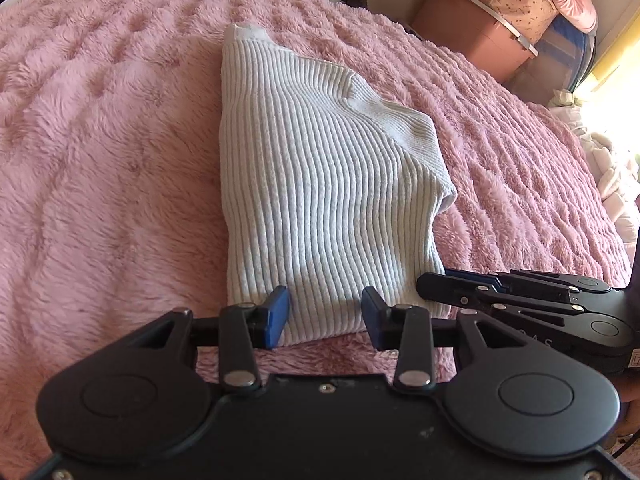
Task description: Fold small clothes
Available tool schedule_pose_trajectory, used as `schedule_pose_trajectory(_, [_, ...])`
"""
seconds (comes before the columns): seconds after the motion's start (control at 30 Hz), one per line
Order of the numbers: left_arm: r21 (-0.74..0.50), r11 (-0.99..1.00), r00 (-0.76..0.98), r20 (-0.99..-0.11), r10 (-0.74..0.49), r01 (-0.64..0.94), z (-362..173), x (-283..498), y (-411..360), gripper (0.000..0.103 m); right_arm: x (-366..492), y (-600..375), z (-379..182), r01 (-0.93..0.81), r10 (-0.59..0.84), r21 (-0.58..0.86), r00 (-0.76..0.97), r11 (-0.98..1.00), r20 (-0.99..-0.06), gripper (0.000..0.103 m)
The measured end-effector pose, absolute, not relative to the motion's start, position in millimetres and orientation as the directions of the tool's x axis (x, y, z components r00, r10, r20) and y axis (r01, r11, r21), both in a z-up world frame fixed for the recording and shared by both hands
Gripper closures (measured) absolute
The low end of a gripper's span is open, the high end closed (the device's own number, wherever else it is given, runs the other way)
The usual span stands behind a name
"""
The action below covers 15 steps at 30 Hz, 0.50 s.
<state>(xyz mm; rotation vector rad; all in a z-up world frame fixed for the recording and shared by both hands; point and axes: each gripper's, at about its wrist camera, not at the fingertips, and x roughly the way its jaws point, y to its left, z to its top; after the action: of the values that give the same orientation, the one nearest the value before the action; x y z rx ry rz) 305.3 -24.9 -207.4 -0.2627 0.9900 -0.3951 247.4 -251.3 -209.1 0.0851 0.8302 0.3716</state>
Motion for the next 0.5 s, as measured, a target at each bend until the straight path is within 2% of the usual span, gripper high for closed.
schedule_pose_trajectory(0.23, [-0.438, 0.875, 0.49, -0.728, -0.479, 0.204, -196.9, 306.7, -25.5, 0.062, 248.0, -261.9, -192.7, -0.266, 0.364, 0.25, 0.637, 0.931, -0.679, 0.094])
schedule_pose_trajectory(0.33, [-0.418, 0.882, 0.493, -0.732, -0.47, 0.219, -195.4, 309.5, -31.2, 0.062, 246.7, -268.1, -179.6, -0.272, 0.362, 0.24, 0.657, 0.932, -0.662, 0.095])
schedule_pose_trajectory(0.5, [-0.379, 0.9, 0.486, -0.758, -0.435, 0.215, -210.1, 313.7, -36.2, 0.061, 257.4, -270.9, -210.6, -0.256, 0.347, 0.238, 0.605, 0.937, -0.717, 0.095])
